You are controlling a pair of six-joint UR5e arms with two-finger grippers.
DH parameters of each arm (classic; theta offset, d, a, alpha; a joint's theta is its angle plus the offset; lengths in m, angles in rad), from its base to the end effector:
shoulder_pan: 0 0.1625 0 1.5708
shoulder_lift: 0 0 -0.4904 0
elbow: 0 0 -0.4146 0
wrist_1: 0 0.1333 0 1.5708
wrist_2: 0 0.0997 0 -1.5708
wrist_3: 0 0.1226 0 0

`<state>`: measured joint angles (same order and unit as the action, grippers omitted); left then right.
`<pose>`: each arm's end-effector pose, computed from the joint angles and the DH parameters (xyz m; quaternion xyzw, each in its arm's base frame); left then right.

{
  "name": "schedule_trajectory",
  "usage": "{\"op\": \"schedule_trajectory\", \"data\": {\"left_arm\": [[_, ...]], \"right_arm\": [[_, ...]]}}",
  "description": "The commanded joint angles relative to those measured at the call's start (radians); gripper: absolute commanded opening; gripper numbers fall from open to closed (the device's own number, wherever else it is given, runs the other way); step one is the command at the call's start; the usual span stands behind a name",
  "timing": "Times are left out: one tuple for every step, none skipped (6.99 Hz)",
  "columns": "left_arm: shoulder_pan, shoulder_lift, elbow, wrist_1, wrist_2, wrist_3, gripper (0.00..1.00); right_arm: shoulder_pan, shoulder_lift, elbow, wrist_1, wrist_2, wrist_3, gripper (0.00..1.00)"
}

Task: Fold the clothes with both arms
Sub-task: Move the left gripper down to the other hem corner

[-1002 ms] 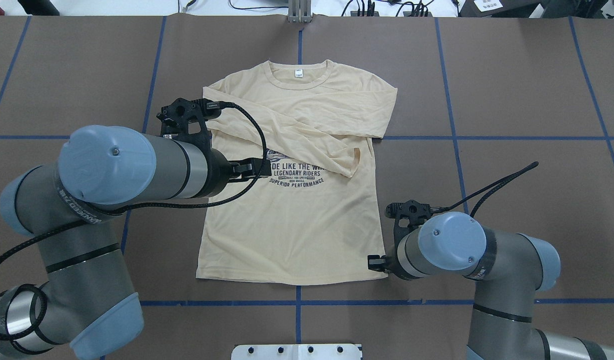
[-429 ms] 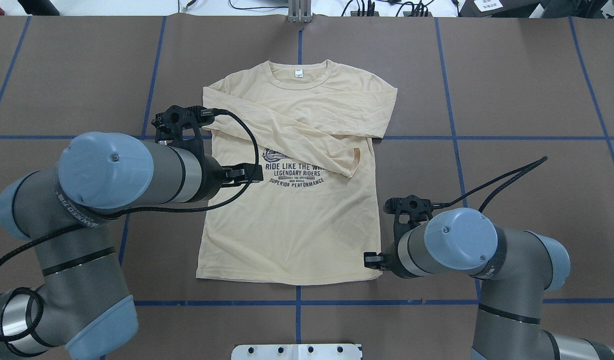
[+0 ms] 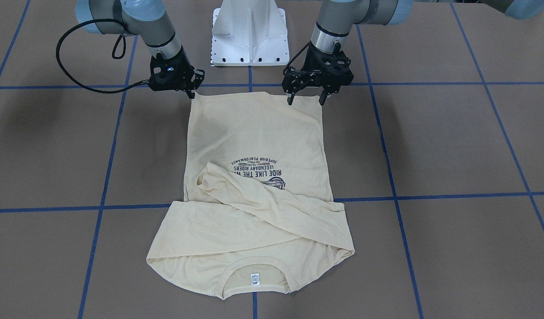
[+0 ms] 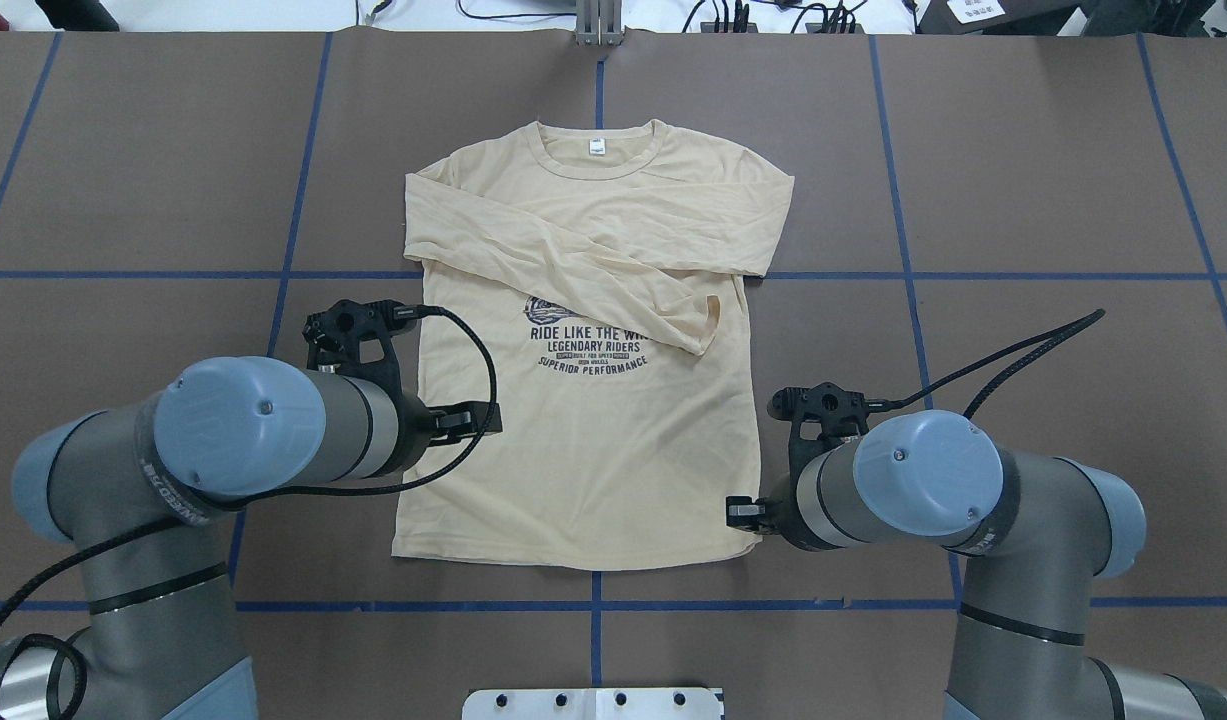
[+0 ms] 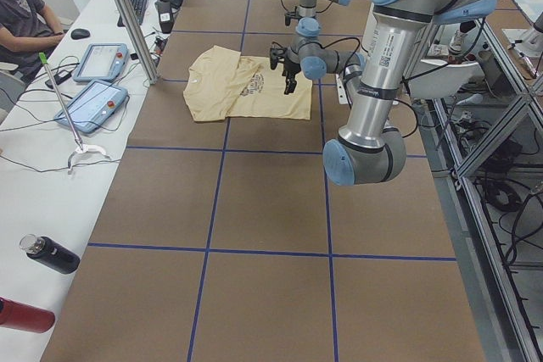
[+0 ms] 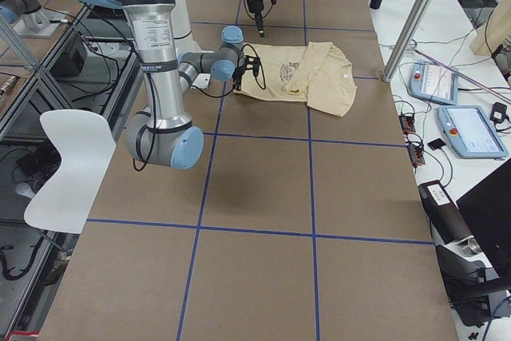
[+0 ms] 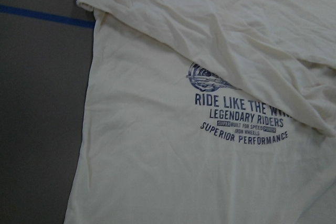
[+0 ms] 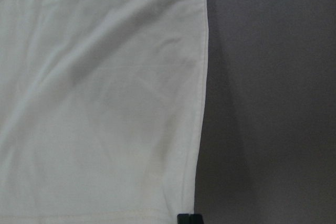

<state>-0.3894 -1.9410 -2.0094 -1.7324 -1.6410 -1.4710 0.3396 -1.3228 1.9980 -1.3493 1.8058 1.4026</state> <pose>0.5271 -0.3511 0.3066 0.0828 0.4597 -0.1114 0.8771 -0.5303 -0.2984 0.3753 0.0059 -0.4432 0.0260 0.8960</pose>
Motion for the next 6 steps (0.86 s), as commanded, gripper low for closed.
{"op": "schedule_trajectory", "data": {"left_arm": [[0.056,0.060,0.021,0.000,0.021,-0.020,0.99],[0.069,0.063,0.047,0.000,0.021,-0.020,0.99],[0.092,0.065,0.072,0.000,0.024,-0.020,0.91],[0.107,0.065,0.075,0.004,0.024,-0.019,0.90],[0.116,0.062,0.073,0.043,0.024,-0.019,0.90],[0.119,0.062,0.072,0.056,0.024,-0.019,0.90]], "right_arm": [[0.016,0.000,-0.001,0.002,0.004,0.003,0.00],[0.016,0.000,-0.001,0.002,0.004,0.003,0.00],[0.019,0.000,-0.001,0.002,0.003,0.003,0.00],[0.024,0.000,-0.001,0.004,0.004,0.001,0.00],[0.025,0.000,0.001,0.004,0.006,0.001,0.00],[0.029,0.002,0.001,0.004,0.007,0.003,0.00]]}}
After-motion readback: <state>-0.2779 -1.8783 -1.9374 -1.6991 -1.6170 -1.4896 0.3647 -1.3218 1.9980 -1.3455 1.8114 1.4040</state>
